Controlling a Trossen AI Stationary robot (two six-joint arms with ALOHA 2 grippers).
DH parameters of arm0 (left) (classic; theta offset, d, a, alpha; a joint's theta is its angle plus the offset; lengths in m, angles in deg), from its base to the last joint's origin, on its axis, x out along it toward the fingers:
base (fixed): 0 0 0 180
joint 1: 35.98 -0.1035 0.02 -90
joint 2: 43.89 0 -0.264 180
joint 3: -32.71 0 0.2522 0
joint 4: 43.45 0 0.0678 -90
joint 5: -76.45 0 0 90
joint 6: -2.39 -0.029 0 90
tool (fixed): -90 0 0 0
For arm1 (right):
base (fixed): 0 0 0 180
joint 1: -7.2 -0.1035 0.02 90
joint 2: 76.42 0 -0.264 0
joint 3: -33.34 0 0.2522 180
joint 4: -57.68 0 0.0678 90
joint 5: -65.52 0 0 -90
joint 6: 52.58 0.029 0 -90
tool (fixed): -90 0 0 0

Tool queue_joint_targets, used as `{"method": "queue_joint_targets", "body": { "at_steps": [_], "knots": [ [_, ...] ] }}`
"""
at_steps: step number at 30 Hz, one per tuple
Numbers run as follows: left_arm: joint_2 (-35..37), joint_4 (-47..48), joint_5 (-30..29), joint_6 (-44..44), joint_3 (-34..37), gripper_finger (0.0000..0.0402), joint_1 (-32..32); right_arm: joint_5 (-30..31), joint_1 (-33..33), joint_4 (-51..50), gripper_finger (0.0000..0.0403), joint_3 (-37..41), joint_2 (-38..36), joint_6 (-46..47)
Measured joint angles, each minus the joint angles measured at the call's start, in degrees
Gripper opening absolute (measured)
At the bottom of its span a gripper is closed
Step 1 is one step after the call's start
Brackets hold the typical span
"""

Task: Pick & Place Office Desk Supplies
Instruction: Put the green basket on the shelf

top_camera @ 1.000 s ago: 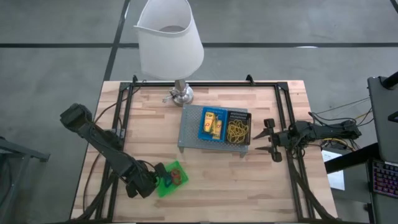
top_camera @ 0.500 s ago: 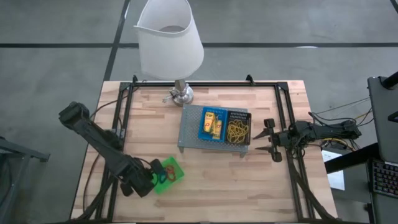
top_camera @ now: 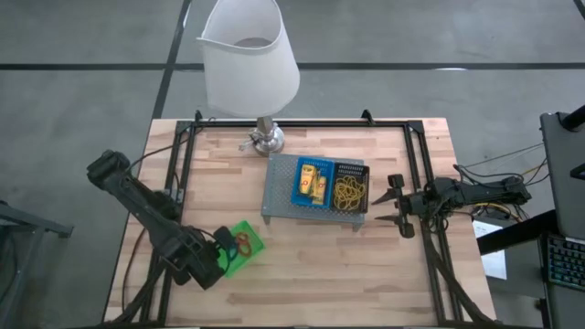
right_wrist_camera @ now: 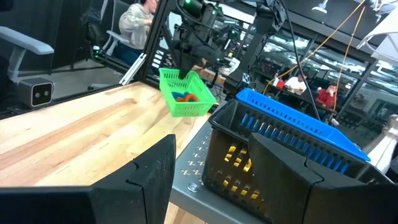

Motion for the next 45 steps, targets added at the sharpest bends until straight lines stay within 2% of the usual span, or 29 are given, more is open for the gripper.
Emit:
{"method": "queue_joint_targets", "body": {
  "at_steps": [9,17,22,27,30,37,41,45],
  "knots": [
    [0.0,12.9,-1.0,-1.0,-9.0,0.0012,0.0,0.0,0.0,0.0,0.0201,0.0,0.0,0.0],
    [0.0,23.6,-8.0,-2.9,-15.5,0.0012,-0.2,0.0,0.0,0.0,0.0201,0.0,0.0,0.0],
    [0.0,24.2,-13.9,-3.2,-16.3,0.0012,-1.0,0.0,0.0,0.0,0.0201,0.0,0.0,0.0],
    [0.0,23.3,-28.0,-6.2,-16.5,0.0012,-1.3,0.0,0.0,0.0,0.0201,0.0,0.0,0.0],
    [0.0,22.0,-33.0,-4.8,-16.5,0.0012,-1.4,0.0,0.0,0.0,0.0201,0.0,0.0,0.0],
    [0.0,20.9,-35.0,8.4,-16.5,0.0012,-2.4,0.0,0.0,0.0,0.0201,0.0,0.0,0.0],
    [0.0,17.9,-38.9,7.7,-16.5,0.0012,-4.5,0.0,0.0,0.0,0.0201,0.0,0.0,0.0],
    [0.0,15.7,-39.4,7.2,-16.5,0.0012,-7.0,0.0,0.0,0.0,0.0201,0.0,0.0,0.0]
  ]
}}
